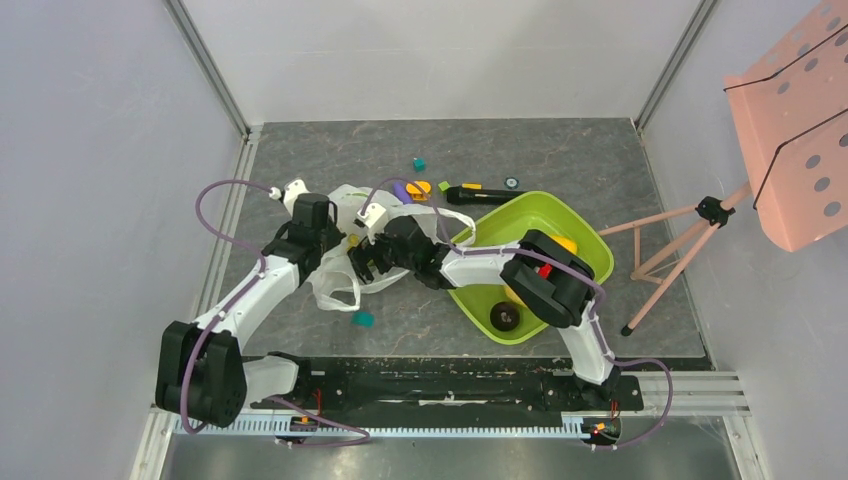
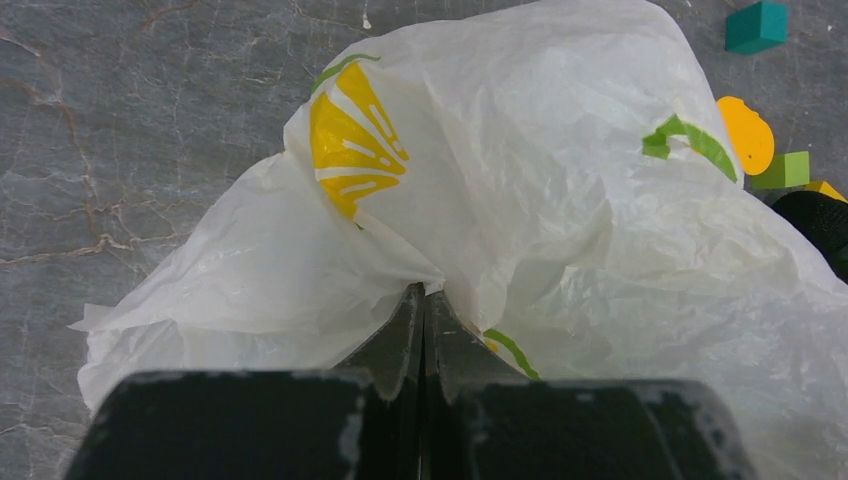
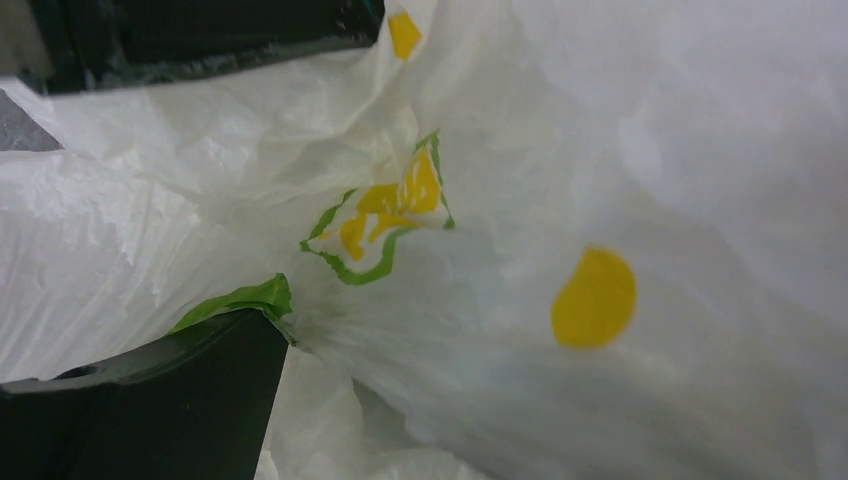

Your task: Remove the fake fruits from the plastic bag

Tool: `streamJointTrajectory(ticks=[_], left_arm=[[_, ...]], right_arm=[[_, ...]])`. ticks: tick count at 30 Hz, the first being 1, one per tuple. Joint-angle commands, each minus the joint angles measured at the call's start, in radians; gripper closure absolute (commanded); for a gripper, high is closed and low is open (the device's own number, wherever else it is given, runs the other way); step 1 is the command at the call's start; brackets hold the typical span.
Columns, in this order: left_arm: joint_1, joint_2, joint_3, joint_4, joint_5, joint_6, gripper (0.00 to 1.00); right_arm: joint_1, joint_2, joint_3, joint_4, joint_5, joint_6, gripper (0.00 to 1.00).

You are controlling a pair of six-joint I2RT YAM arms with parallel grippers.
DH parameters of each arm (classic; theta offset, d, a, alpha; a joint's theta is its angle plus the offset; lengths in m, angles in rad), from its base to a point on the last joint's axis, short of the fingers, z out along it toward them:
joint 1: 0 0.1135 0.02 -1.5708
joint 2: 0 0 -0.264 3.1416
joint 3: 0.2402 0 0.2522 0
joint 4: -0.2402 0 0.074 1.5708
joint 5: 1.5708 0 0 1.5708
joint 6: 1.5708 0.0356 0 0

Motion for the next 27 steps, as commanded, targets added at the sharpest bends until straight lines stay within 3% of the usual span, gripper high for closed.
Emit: streamJointTrajectory(ticks=[1, 8, 13, 17, 27], left_arm=[[0.003, 0.015, -0.009, 0.063, 0.019, -0.029, 0.97], [0.005, 0.015, -0.023, 0.079, 0.027, -0.026, 0.97], [0.005, 0.019, -0.025, 0.080, 0.031, -0.023, 0.97], [0.005, 0.013, -0.029, 0.080, 0.022, -0.022, 0.97], [0.006, -0.004, -0.038, 0.080, 0.019, -0.029, 0.97]], right_arm=[[-0.013, 0.045, 0.075, 0.040, -0.026, -0.002, 0.02], [-0.027, 0.084, 0.094, 0.039, -0.031, 0.003, 0.06], [-0.033, 0.076, 0.073, 0.063, -0.021, 0.008, 0.23], [-0.034, -0.012, -0.015, 0.103, 0.002, 0.006, 0.31], [-0.033, -0.301, -0.218, 0.040, 0.087, -0.029, 0.36]])
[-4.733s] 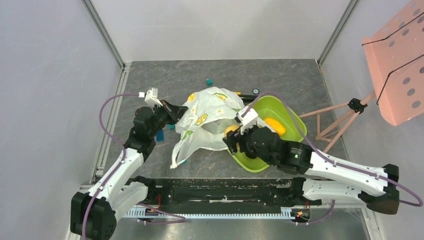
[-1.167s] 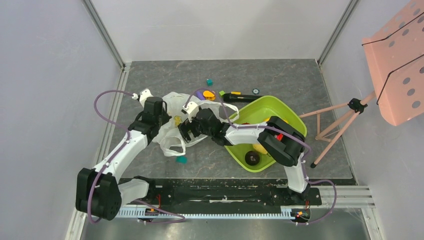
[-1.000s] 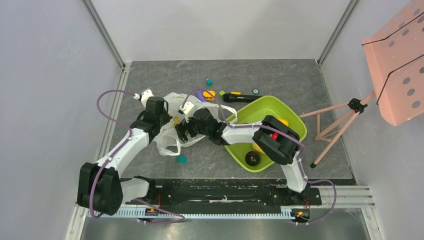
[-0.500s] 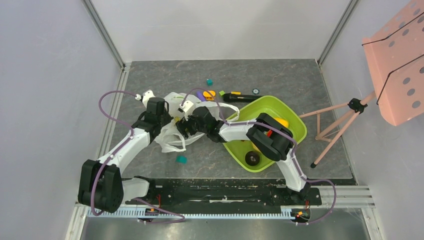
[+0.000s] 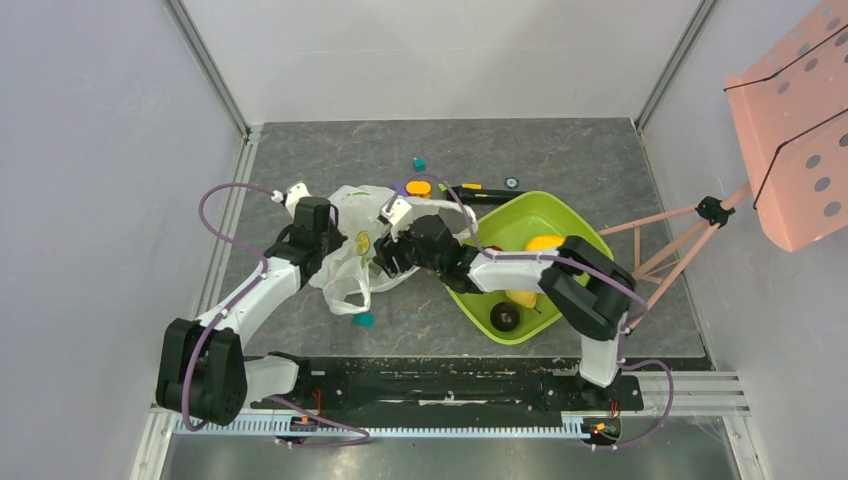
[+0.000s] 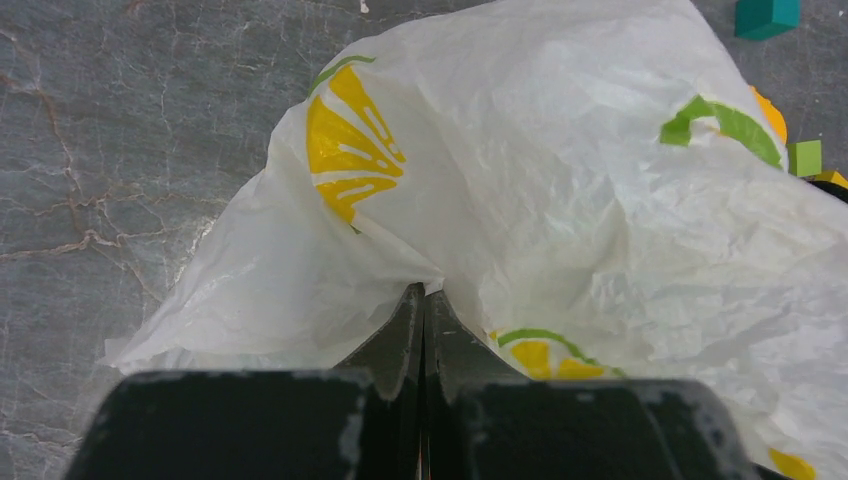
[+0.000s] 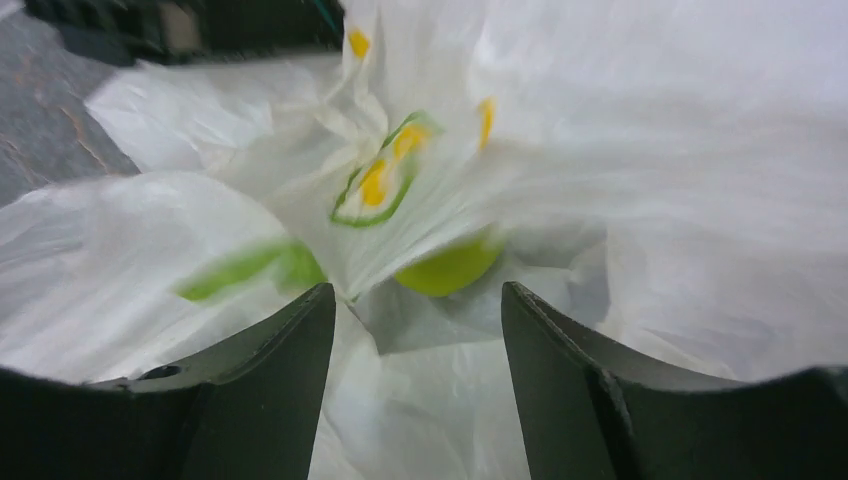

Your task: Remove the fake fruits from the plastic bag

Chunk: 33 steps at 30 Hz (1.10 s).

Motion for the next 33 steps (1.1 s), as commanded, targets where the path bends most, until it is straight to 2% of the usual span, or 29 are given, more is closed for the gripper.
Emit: streamJointTrajectory(ticks=[1, 13, 17, 20, 22, 26, 27, 31, 33], left_arm=[[0.006, -0.022, -0.006, 0.034, -0.002, -0.029, 0.97], [0.008, -0.048, -0.012, 0.032, 0.015, -0.042, 0.97], [0.007, -0.049, -0.009, 0.036, 0.028, -0.046, 0.97], [0.008, -0.046, -0.005, 0.035, 0.029, -0.046, 0.96], [0.009, -0.042, -0.003, 0.035, 0.032, -0.046, 0.90], [0.016, -0.044, -0.002, 0.031, 0.035, -0.048, 0.51], [0.020, -0.045, 0.002, 0.025, 0.036, -0.050, 0.46], [0.050, -0.068, 0.045, -0.011, 0.043, -0.059, 0.32], [0.061, -0.083, 0.074, -0.021, 0.043, -0.065, 0.31]], right_arm=[[-0.001, -0.161, -0.057, 0.005, 0.068, -0.027, 0.36], [0.000, -0.444, -0.224, -0.076, 0.070, -0.021, 0.36], [0.002, -0.400, -0.159, -0.154, -0.056, -0.099, 0.35], [0.003, -0.324, -0.087, -0.206, -0.089, -0.150, 0.35], [0.004, -0.279, -0.042, -0.226, -0.082, -0.170, 0.35], [0.003, -0.199, 0.023, -0.225, -0.009, -0.197, 0.36], [0.004, -0.178, 0.044, -0.228, 0.004, -0.203, 0.36], [0.003, -0.124, 0.076, -0.223, 0.027, -0.206, 0.37], [0.003, -0.113, 0.075, -0.214, 0.027, -0.203, 0.37]])
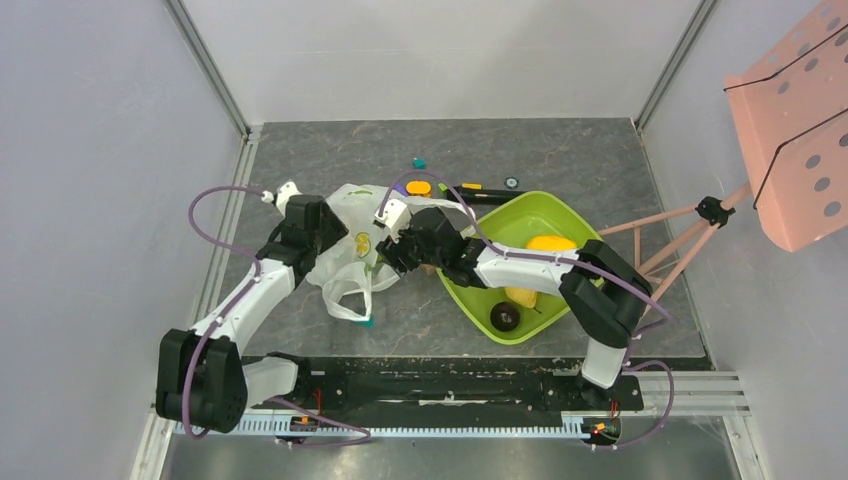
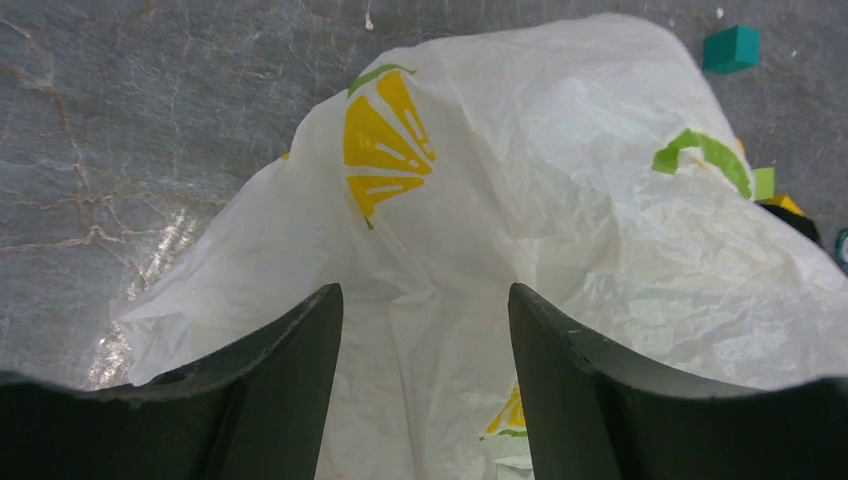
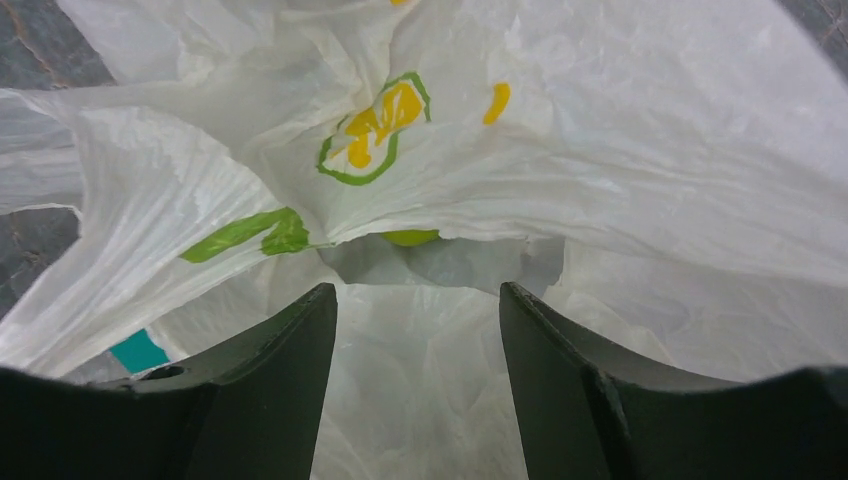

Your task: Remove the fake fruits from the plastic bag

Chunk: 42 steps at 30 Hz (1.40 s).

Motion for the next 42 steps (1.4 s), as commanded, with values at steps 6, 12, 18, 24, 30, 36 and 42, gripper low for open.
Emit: streamJointTrajectory(ticks=[6, 12, 18, 24, 30, 36, 42], left_arm=[[0.026, -0.077, 0.152, -0.008, 0.046, -0.051, 0.34], [0.026, -0.158, 0.192, -0.019, 0.077, -0.049, 0.45], [0.026, -0.131, 0.140, 0.093, 0.150, -0.062, 0.62], [0.026, 0.070, 0.072, 0.314, 0.225, -0.079, 0.78], [0.058, 0.259, 0.048, 0.485, 0.219, -0.079, 0.80], [0.086, 0.407, 0.089, 0.492, 0.294, -0.068, 0.84], [0.086, 0.511, 0.077, 0.509, 0.387, -0.079, 0.88]], right_arm=[[-0.013, 0.026, 0.014, 0.070, 0.041, 0.004, 0.38], [-0.040, 0.023, -0.014, 0.116, -0.012, 0.049, 0.40], [-0.054, 0.030, -0.017, 0.138, -0.044, 0.065, 0.40], [-0.062, 0.033, -0.016, 0.143, -0.059, 0.074, 0.40], [-0.066, 0.044, -0.009, 0.137, -0.067, 0.065, 0.40], [-0.070, 0.072, 0.009, 0.137, -0.103, 0.053, 0.36], [-0.070, 0.113, 0.036, 0.137, -0.143, 0.048, 0.30]])
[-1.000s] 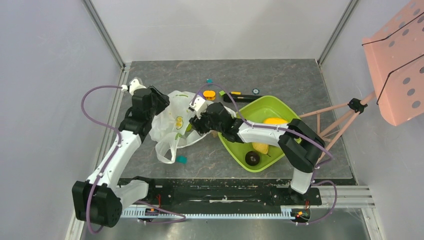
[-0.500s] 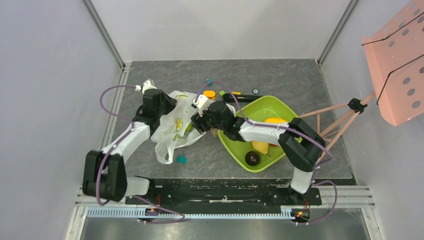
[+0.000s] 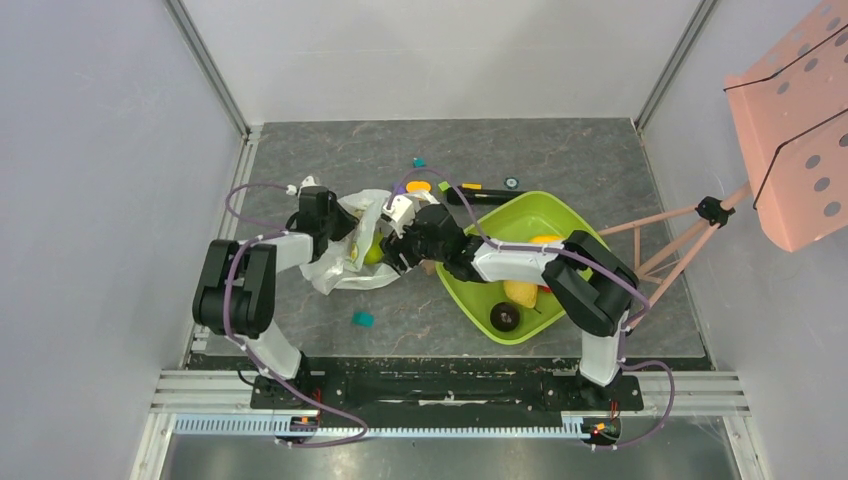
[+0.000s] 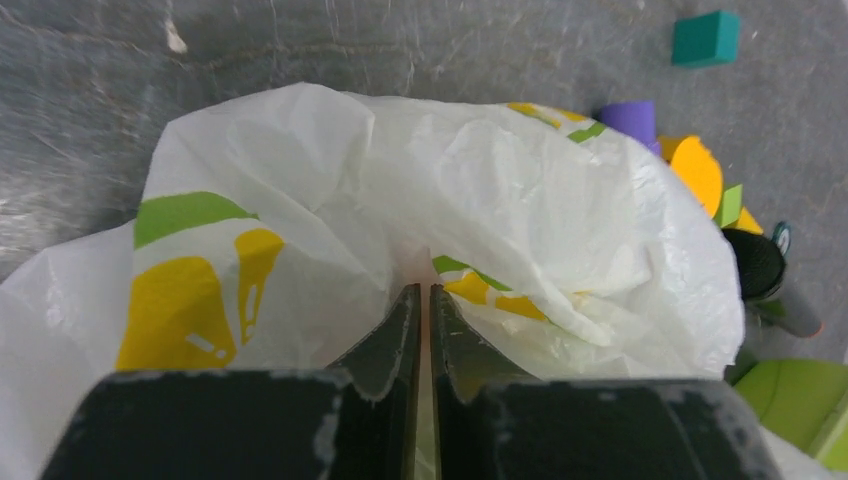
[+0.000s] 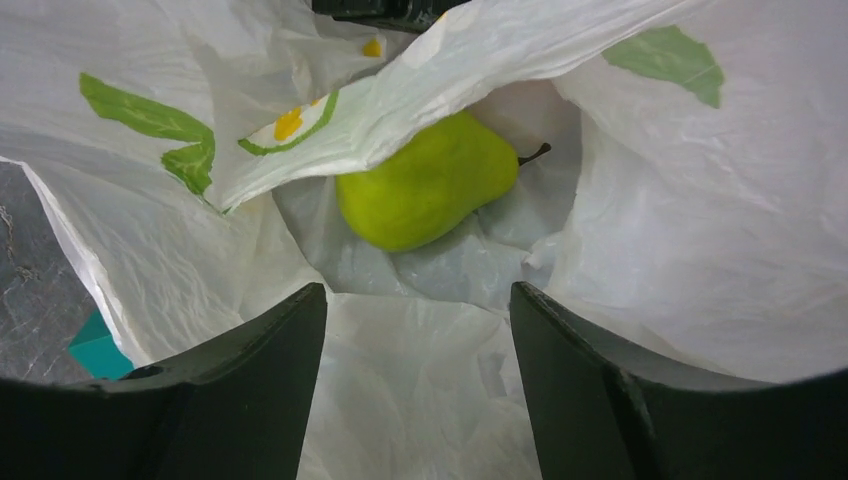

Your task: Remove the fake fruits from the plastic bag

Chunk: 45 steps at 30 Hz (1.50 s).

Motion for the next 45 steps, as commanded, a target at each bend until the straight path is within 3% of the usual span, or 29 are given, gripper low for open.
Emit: streamJointTrajectory(ticks=[1, 5, 9, 25, 27, 34, 45], left_arm=[[0.001, 0.067, 0.018, 0.072, 0.115, -0.032, 0.89], [-0.002, 0.103, -0.011, 0.136, 0.192, -0.053, 0.95], [-0.003, 0.117, -0.040, 0.172, 0.241, -0.062, 0.98], [-0.009, 0.091, -0.125, 0.229, 0.299, -0.081, 0.98], [-0.009, 0.084, -0.131, 0.228, 0.297, -0.080, 0.98], [-0.007, 0.055, -0.136, 0.208, 0.274, -0.077, 0.98], [-0.007, -0.036, -0.161, 0.163, 0.221, -0.071, 0.98]], right_arm=[[-0.003, 0.028, 0.048, 0.034, -0.044, -0.012, 0.26], [-0.003, 0.056, 0.069, 0.036, -0.076, -0.013, 0.08], [-0.003, 0.085, 0.099, 0.035, -0.088, -0.009, 0.02], [-0.003, 0.244, 0.227, 0.005, -0.069, 0.022, 0.02], [-0.003, 0.255, 0.235, -0.006, -0.066, 0.022, 0.05], [-0.002, 0.160, 0.147, -0.013, -0.012, 0.021, 0.34], [0.006, -0.180, -0.044, -0.032, -0.007, 0.036, 0.39]])
